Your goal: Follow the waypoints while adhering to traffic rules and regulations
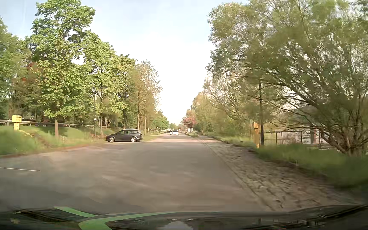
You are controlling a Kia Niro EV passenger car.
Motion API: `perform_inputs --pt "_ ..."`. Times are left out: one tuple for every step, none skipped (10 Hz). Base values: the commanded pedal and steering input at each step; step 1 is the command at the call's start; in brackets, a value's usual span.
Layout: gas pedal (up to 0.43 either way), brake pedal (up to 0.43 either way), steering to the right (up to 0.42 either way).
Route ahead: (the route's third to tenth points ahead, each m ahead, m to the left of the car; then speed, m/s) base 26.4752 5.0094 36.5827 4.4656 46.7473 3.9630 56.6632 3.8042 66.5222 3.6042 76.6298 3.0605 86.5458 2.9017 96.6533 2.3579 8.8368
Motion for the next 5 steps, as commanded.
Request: perform_inputs --pt "0.087 0.0 -0.005" --pt "0.087 0.0 -0.005" --pt "0.087 0.0 -0.005" --pt "0.079 0.0 -0.003" --pt "0.067 0.0 -0.002"
